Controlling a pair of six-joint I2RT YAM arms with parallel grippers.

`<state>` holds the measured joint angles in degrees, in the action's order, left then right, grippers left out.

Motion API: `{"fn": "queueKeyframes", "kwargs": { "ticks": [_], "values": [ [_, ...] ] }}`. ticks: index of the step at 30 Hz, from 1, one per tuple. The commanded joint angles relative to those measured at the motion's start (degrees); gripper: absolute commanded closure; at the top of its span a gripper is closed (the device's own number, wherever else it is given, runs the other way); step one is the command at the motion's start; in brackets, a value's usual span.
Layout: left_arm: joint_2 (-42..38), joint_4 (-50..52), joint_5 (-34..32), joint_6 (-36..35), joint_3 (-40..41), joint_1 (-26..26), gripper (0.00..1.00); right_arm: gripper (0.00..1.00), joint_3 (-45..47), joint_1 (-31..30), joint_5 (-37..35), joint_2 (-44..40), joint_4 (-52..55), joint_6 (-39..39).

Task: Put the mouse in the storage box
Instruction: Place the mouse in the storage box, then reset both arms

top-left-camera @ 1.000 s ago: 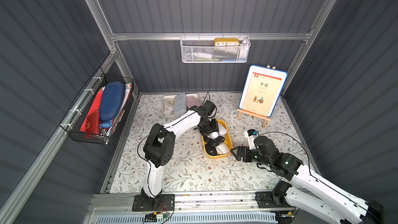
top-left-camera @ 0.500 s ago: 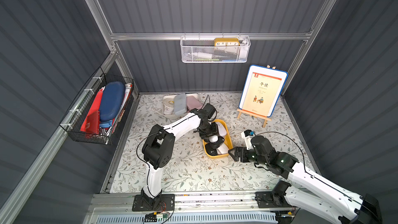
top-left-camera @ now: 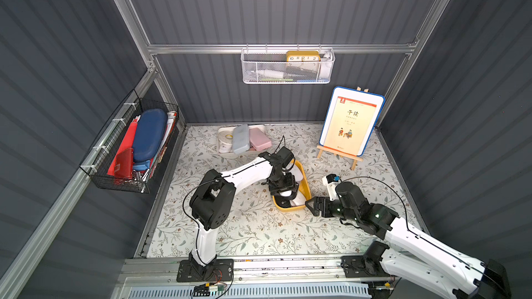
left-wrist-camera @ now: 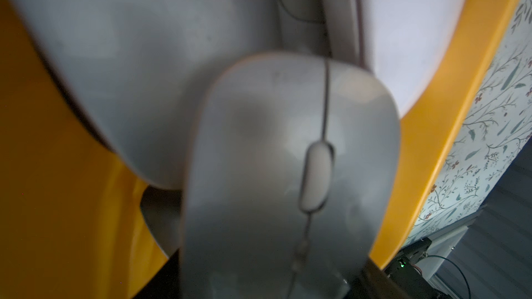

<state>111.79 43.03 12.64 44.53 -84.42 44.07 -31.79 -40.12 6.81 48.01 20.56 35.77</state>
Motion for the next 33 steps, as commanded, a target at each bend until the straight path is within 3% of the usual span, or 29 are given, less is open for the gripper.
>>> {"fn": "queueKeyframes", "kwargs": {
  "ticks": [1,10,16,24,29,32,33],
  "values": [
    [-4.0,2.2,-1.0,1.9,1.5,0.6,0.31,0.13,0.8,0.2,0.7,-0.3,-0.8,0.1],
    [-9.7,6.2,-3.0,4.2,0.6,2.1,0.25,0.13,-0.1,0.2,1.9,1.0,-0.8,0.3],
    [-15.1,7.6,-3.1,7.3,6.6,4.0,0.25,0.13,-0.5,0.2,1.7,0.9,-0.5,0.1],
    [-20.8,10.0,-9.6,6.9,1.6,4.2,0.24,0.13,-2.0,0.3,1.4,1.8,-0.6,-0.1],
    [-25.7,8.6,-15.0,6.7,2.8,4.2,0.22,0.13,-2.8,0.3,-4.3,0.3,-0.8,-0.9],
    [-27.2,7.7,-20.6,5.2,2.9,4.2,0.15,0.12,-4.4,0.2,-7.8,0.3,0.0,-1.7],
    [-27.2,7.7,-26.0,3.2,2.2,4.2,0.01,0.12,-5.2,0.3,-9.9,0.3,0.9,-2.0]
  ]
}}
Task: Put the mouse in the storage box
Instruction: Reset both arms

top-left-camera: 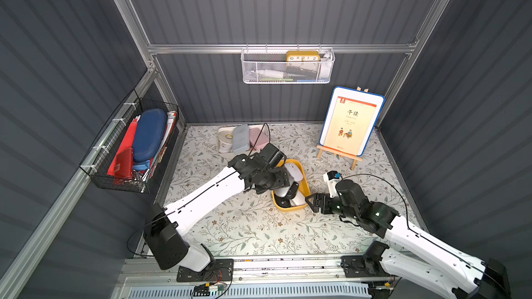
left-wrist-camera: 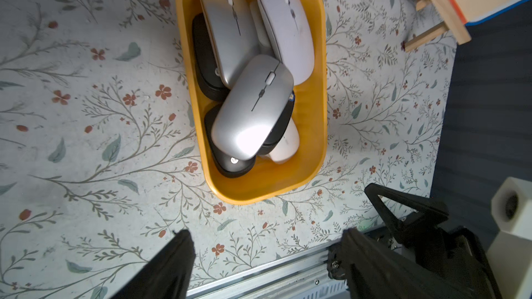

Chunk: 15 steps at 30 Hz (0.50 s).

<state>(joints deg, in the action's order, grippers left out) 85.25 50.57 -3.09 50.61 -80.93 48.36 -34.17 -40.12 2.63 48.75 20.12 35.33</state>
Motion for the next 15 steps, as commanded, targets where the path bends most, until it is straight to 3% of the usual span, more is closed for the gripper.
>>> {"fn": "queueKeyframes", "kwargs": {
  "ticks": [1,3,7,8,11,12,13,14,15],
  "values": [
    [-0.4,1.4,-13.3,-3.1,-2.6,0.1,0.01,0.13,-3.8,0.2,-8.9,-0.6,2.9,-1.3],
    [-0.5,1.3,-18.6,-5.4,-4.3,0.1,0.00,0.14,-6.9,0.3,-19.0,-1.6,5.6,-2.5],
    [-0.9,-1.4,-29.5,-10.7,-5.3,-0.2,0.01,0.10,-13.2,0.4,-40.3,-2.5,4.3,-12.3],
    [-0.6,-5.0,-32.2,-15.1,-5.6,-0.8,0.01,0.02,-14.5,0.5,-44.7,-1.3,2.8,-16.2],
    [-0.3,-6.2,-44.8,-17.6,-6.2,-2.0,0.01,0.01,-13.8,1.0,-58.2,3.2,-7.3,-17.2],
    [-1.6,-9.9,-47.7,-21.0,-4.1,-2.4,0.01,0.01,-11.8,1.9,-60.4,4.8,-14.1,-22.1],
    [-3.5,-14.6,-44.5,-25.3,-2.1,-4.3,0.01,0.01,-10.7,2.5,-59.5,6.1,-18.8,-27.8],
    [-6.4,-20.5,-33.3,-30.3,1.2,-8.9,0.01,0.01,-10.4,2.9,-58.6,7.8,-20.4,-31.8],
    [-9.2,-27.2,-15.8,-35.0,5.0,-15.8,0.00,0.01,-10.6,3.5,-59.1,9.8,-20.7,-33.6]
  ]
}}
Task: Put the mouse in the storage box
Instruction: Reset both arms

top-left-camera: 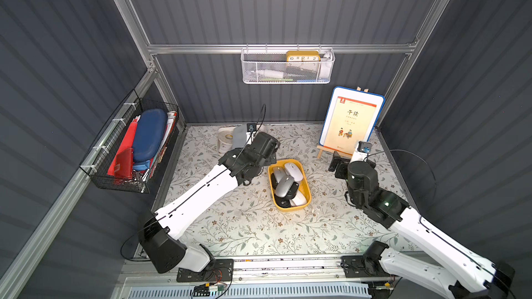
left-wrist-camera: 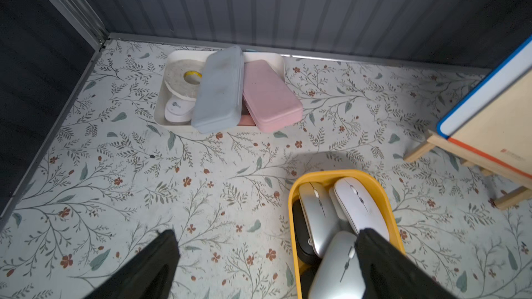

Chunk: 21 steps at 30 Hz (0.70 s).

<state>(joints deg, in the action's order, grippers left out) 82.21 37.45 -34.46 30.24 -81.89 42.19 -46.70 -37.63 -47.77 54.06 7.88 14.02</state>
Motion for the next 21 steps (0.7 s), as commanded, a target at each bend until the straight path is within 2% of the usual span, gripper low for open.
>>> {"fn": "queueKeyframes", "kwargs": {
  "ticks": [1,2,3,5,6,7,8,9,10,13,16,17,18,21],
  "values": [
    [-8.2,-18.3,21.9,-13.3,9.2,-15.7,0.01,0.01,2.0,2.5,-9.4,6.2,-8.9,-12.4],
    [-9.8,-22.3,21.7,-12.9,12.9,-20.3,0.01,0.01,2.6,4.9,-8.6,7.4,-9.8,-11.6],
    [-10.9,-27.5,20.2,-14.8,17.5,-23.8,0.00,0.01,3.6,8.2,-4.1,7.5,-10.2,-9.2],
    [-12.4,-34.9,19.3,-16.6,24.3,-29.2,0.01,0.01,7.6,15.4,13.9,5.5,-14.4,-8.6],
    [-13.3,-40.0,19.5,-18.8,28.5,-31.3,0.01,0.01,10.9,19.2,22.5,4.6,-20.3,-10.9],
    [-14.3,-44.7,18.9,-21.6,32.0,-32.3,0.01,0.01,14.1,21.6,27.7,4.7,-26.6,-13.3],
    [-15.0,-50.1,14.2,-22.2,36.0,-32.8,0.01,0.01,17.2,23.7,31.1,5.7,-33.3,-15.9],
    [-15.1,-54.9,10.0,-21.4,40.1,-33.8,0.01,0.01,18.6,25.4,32.4,7.6,-37.3,-17.8],
    [-14.9,-59.2,8.4,-20.8,43.0,-35.2,0.01,0.01,17.9,26.6,33.1,9.4,-36.1,-18.2],
    [-9.2,-71.4,8.3,-19.7,49.6,-40.3,0.01,0.01,13.1,30.7,38.0,16.4,-27.0,-16.7],
    [-0.7,-81.7,9.4,-20.0,52.0,-41.7,0.00,0.01,13.5,32.3,42.8,22.4,-30.4,-17.9],
    [1.8,-87.2,10.0,-22.2,52.3,-41.7,0.01,0.01,13.7,32.5,43.4,23.6,-31.6,-17.9],
    [2.0,-83.2,10.9,-20.9,50.3,-41.8,0.00,0.01,13.8,32.6,44.1,24.1,-31.6,-17.7],
    [4.5,-82.7,13.9,-24.5,49.0,-42.3,0.01,0.01,13.5,32.9,43.7,25.4,-31.4,-16.4]
  ]
}}
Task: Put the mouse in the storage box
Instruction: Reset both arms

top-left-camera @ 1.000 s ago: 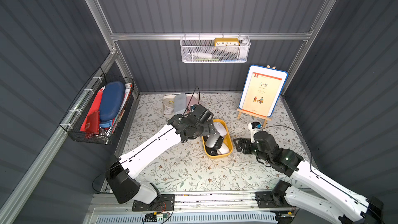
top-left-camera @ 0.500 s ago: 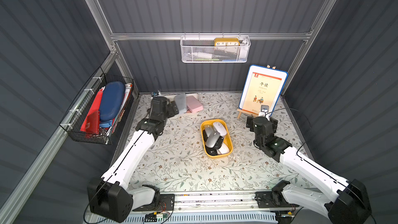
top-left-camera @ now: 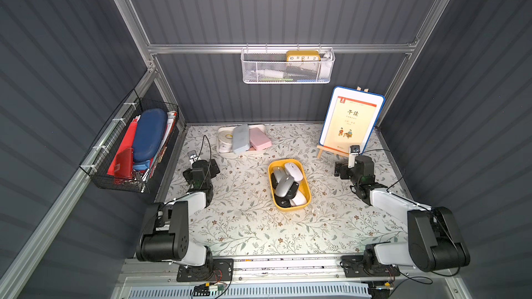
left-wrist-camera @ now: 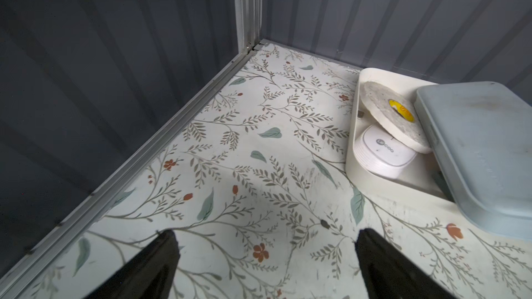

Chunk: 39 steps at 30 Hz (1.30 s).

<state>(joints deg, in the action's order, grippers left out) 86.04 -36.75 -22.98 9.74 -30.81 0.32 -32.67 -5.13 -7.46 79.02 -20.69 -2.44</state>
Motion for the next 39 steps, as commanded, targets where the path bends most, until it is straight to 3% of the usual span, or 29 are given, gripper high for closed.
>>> {"fn": "queueKeyframes", "kwargs": {
  "ticks": [1,4,7,10,12,19,25,39],
  "values": [
    [1.0,-7.2,3.1,-4.4,-2.3,-0.4,0.01,0.01,-0.4,0.5,3.5,0.4,-2.8,-0.5],
    [2.6,-10.2,5.0,-5.2,0.2,-0.4,0.01,0.01,0.9,1.8,2.7,-0.8,-4.2,-0.7],
    [8.2,-25.9,3.0,-5.1,5.9,-0.5,0.01,0.01,1.9,6.2,4.7,0.5,-7.8,4.8],
    [12.6,-38.7,1.6,-5.3,9.6,-0.4,0.01,0.01,2.0,7.4,6.9,3.2,-10.3,5.4],
    [10.9,-31.6,3.6,-4.3,7.9,-0.8,0.01,0.01,2.9,7.7,8.6,4.6,-11.8,5.4],
    [11.5,-26.9,8.0,-4.5,5.1,-2.5,0.01,0.01,13.0,7.6,17.2,11.0,-38.3,2.4],
    [11.5,-24.2,11.0,-2.5,3.7,-5.1,0.01,0.01,10.8,7.6,16.4,8.4,-29.8,1.7],
    [11.4,-24.3,10.7,-2.4,3.9,-5.1,0.01,0.01,10.8,7.7,15.5,9.0,-30.6,2.7]
  ]
}}
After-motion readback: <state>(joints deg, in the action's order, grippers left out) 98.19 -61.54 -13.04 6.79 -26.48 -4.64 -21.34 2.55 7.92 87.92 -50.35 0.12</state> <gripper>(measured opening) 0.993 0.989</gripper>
